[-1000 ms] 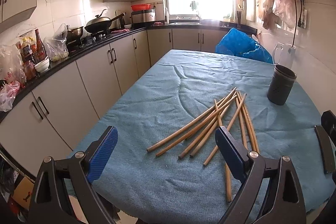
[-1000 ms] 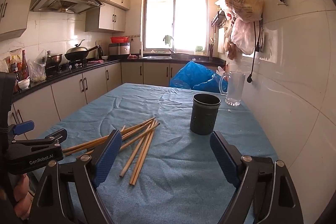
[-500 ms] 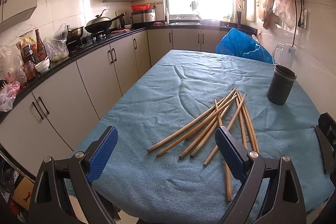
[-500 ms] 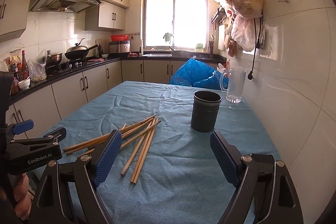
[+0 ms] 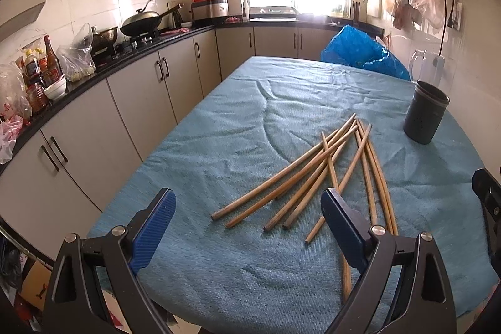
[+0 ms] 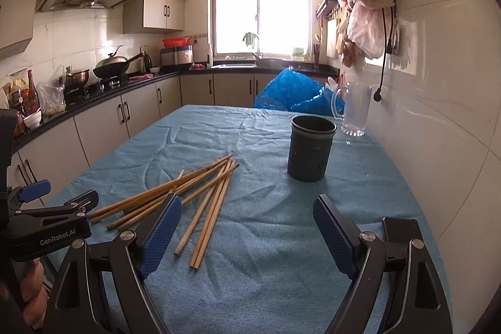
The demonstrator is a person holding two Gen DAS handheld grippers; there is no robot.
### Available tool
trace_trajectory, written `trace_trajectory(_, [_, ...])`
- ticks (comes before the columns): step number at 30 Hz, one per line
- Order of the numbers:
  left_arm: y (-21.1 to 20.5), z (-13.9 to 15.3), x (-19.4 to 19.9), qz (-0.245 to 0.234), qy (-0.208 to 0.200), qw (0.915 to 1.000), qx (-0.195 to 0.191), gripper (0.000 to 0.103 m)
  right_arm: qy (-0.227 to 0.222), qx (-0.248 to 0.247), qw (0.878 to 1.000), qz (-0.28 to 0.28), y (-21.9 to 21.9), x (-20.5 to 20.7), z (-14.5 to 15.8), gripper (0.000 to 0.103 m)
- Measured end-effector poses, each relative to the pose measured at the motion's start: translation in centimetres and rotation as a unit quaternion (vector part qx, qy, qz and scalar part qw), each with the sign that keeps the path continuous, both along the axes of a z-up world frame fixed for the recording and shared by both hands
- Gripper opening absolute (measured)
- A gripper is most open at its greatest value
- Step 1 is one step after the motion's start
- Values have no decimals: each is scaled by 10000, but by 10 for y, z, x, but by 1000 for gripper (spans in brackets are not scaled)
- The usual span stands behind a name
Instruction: Organize utensils
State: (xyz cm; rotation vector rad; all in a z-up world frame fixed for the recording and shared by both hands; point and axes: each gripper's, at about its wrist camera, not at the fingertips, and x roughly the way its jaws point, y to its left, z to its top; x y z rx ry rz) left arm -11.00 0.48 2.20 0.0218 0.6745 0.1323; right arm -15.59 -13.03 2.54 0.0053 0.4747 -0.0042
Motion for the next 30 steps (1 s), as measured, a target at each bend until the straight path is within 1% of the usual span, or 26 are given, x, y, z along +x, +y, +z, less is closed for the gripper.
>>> trace_trajectory(5, [7,-7,14,-39,189,9998,-111,93,214,113,9996,114,-3,14,-4,89])
trace_trajectory(7, [9,-8,19,-75,219,9997,-58,93,439,279,9983,261,-7,24,-4,88])
trace_trajectory(9, [13,-8,25,-115,242,9996,16,93,612,479,9967,248,-12,35,-2,82])
trace_trajectory(10, [15,-6,27,-143,238,9996,25,93,692,529,9958,274,-13,40,-2,81])
trace_trajectory(12, [21,-4,33,-276,320,9991,-80,93,893,659,9931,382,-16,53,0,73])
trace_trajectory(13, [24,-2,37,-377,409,9983,-185,92,992,762,9913,399,-18,61,0,72])
trace_trajectory(14, [28,-1,42,-506,496,9971,-285,86,1101,841,9894,427,-19,67,0,66])
trace_trajectory(15, [29,0,47,-624,573,9958,-341,83,1211,944,9871,460,-20,72,-2,58])
trace_trajectory(16, [30,0,53,-827,698,9934,-379,79,1372,1125,9830,461,-24,79,-5,56])
trace_trajectory(17, [29,1,58,-994,783,9910,-435,77,1459,1235,9806,441,-27,83,-6,56])
trace_trajectory(18, [29,2,63,-1134,865,9884,-524,76,1511,1329,9787,411,-29,86,-8,56])
trace_trajectory(19, [27,2,67,-1255,940,9858,-597,72,1527,1394,9778,348,-32,87,-9,56])
trace_trajectory(20, [25,2,73,-1475,1048,9811,-685,70,1507,1411,9781,270,-33,87,-9,56])
trace_trajectory(21, [20,3,80,-1777,1176,9740,-765,70,1493,1425,9782,223,-35,87,-10,56])
trace_trajectory(22, [13,4,86,-2027,1269,9678,-787,68,1486,1450,9780,200,-36,85,-10,56])
trace_trajectory(23, [7,5,90,-2174,1272,9649,-744,63,1484,1474,9777,192,-38,84,-11,56])
trace_trajectory(24, [-3,6,96,-2390,1258,9609,-617,63,1478,1470,9779,178,-38,83,-11,56])
trace_trajectory(25, [-13,5,103,-2550,1280,9573,-476,58,1468,1448,9784,151,-39,81,-12,56])
trace_trajectory(26, [-21,2,111,-2580,1315,9566,-339,45,1467,1436,9786,141,-40,80,-12,56])
trace_trajectory(27, [-28,0,119,-2649,1401,9537,-262,39,1466,1423,9788,136,-41,78,-12,56])
trace_trajectory(29, [-44,-9,138,-2913,1682,9414,-251,32,1446,1393,9796,110,-44,74,-12,56])
trace_trajectory(30, [-50,-13,146,-2889,1745,9411,-190,32,1439,1371,9800,92,-45,72,-12,56])
